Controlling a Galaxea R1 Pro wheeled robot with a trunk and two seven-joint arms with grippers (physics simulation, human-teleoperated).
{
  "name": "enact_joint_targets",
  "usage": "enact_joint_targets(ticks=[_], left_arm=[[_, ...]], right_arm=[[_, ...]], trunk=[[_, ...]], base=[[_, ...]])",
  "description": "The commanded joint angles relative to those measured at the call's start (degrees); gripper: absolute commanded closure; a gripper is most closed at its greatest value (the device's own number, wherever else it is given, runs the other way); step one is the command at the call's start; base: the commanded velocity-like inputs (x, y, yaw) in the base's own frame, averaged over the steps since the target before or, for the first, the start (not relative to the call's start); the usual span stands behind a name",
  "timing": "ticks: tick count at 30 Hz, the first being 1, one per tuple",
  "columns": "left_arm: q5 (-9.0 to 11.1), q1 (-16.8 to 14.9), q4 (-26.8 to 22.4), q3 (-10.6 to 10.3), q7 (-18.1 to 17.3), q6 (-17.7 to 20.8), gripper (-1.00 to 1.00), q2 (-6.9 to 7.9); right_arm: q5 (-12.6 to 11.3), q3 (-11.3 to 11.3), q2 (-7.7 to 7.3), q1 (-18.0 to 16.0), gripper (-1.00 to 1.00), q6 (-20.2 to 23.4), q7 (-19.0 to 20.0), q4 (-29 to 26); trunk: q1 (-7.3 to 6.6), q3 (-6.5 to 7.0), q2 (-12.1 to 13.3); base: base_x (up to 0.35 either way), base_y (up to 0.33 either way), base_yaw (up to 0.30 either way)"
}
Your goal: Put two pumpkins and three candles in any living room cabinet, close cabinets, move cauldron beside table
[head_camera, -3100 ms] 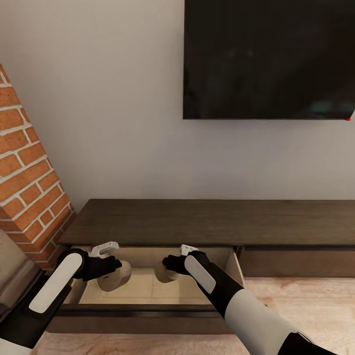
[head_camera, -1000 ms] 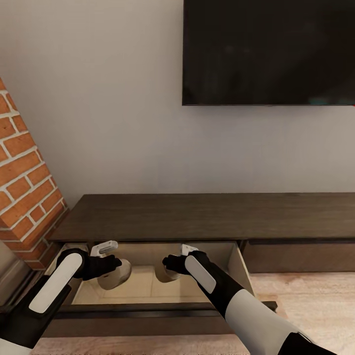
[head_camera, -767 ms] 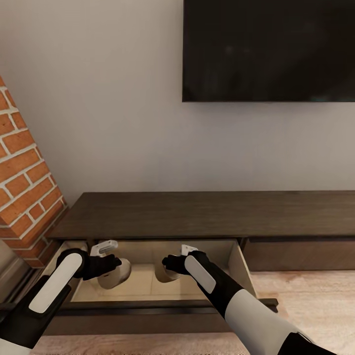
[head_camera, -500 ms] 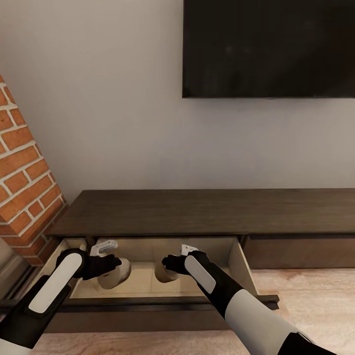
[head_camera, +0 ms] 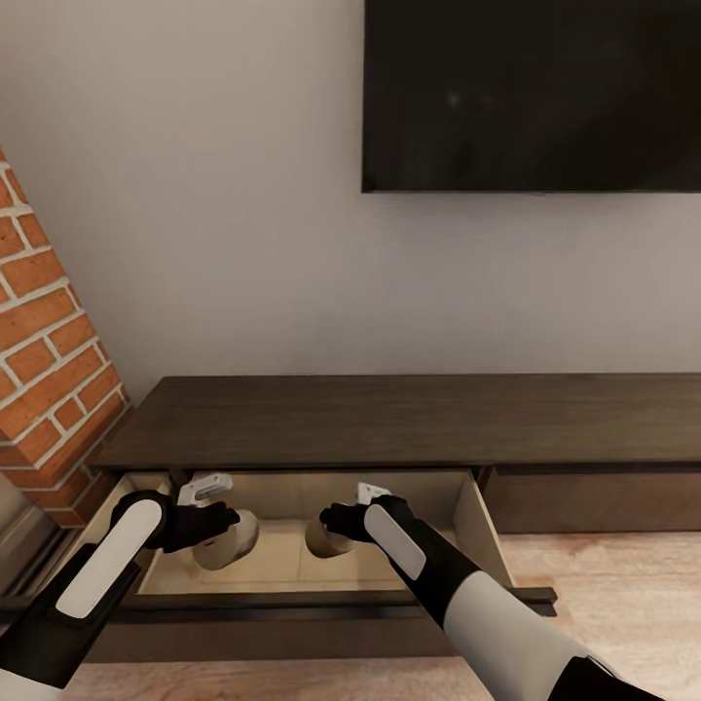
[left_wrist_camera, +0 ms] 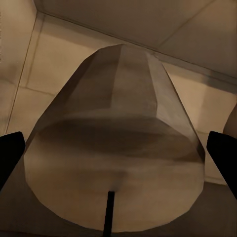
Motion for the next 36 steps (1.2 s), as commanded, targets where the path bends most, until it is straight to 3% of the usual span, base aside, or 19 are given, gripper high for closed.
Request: enact_joint_targets(ticks=[1,12,22,36], left_arm=[[0.49,-0.05,-0.06,-0.11,0.63,0.01,1.0,0.05],[0.49,-0.05,-0.06,-0.11,-0.12,0.0,1.0,0.04],[0.49,-0.05,-0.06,-0.11,-0.14,0.0,1.0,-0.02],[0.49,-0.05,-0.06,-0.12,-0.14,0.0,1.0,-0.02]], right_arm=[[-0.53,0.17,-0.02,-0.05,1.0,0.0,-0.52,-0.07],[-0.52,0.15,-0.08,-0.05,1.0,0.01,-0.52,-0.06],[-0.53,0.15,-0.11,-0.05,1.0,0.01,-0.52,-0.06],[-0.53,0.17,-0.03,-0.05,1.0,0.01,-0.55,-0.11]], trunk=[[-0.01,-0.05,-0.02],[-0.01,-0.05,-0.02],[1.75,-1.49,-3.23],[1.75,-1.49,-3.23]], base=[[0.018,0.009,0.0],[0.057,0.001,0.0],[0.001,0.0,0.0],[0.045,0.0,0.0]])
